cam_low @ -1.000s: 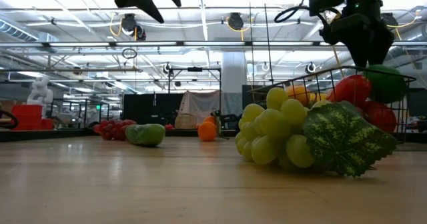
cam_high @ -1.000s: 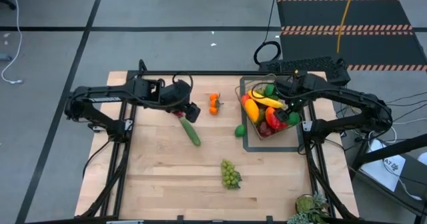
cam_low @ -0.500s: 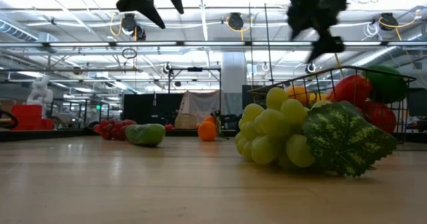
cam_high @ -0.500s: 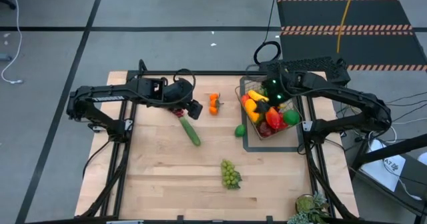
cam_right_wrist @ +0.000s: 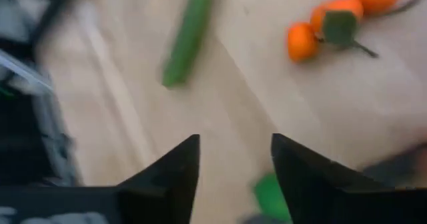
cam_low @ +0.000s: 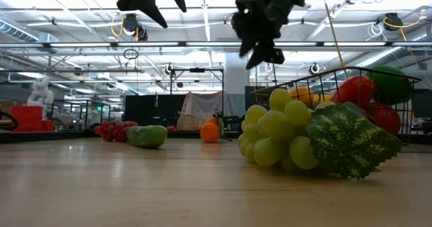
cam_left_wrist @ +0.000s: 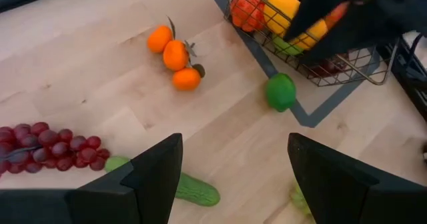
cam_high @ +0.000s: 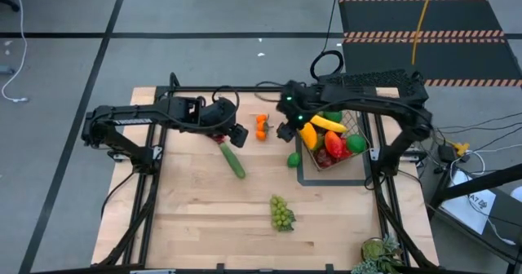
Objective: Build produce basket
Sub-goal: Adjust the wire basket
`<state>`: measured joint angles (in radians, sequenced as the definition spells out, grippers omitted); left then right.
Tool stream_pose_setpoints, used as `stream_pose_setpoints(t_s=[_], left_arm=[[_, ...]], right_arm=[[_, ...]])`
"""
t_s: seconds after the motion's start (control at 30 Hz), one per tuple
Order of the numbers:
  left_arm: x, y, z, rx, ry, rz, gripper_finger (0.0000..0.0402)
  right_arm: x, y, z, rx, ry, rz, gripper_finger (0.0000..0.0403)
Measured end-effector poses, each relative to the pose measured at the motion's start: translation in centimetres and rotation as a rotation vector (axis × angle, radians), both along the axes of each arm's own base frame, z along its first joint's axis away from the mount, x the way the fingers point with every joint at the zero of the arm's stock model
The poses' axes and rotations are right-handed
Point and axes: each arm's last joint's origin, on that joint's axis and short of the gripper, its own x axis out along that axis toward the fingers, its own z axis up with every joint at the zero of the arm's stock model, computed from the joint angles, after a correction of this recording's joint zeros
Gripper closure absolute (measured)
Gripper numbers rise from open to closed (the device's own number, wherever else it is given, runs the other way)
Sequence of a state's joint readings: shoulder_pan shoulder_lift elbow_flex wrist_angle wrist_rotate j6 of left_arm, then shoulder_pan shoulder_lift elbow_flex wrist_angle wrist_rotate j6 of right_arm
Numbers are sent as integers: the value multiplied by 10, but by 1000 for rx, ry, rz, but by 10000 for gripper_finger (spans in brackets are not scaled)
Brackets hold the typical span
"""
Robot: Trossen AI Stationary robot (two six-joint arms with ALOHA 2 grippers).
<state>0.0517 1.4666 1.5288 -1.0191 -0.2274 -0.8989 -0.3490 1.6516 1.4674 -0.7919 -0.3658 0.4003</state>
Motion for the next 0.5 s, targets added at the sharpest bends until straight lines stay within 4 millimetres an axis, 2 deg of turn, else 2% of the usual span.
stream_pose_setpoints(t_s=[0.13, 0.33, 0.5], left_arm=[[0, -6, 0, -35, -10, 0, 133], [1, -22, 0, -83, -27, 11, 133], [0, -35, 0, -91, -28, -22, 133]], right_arm=[[11, -6, -11, -118, 167, 88, 275], [18, -20, -38, -140, 250, 157, 325], [14, -34, -48, -216, 336, 147, 351]])
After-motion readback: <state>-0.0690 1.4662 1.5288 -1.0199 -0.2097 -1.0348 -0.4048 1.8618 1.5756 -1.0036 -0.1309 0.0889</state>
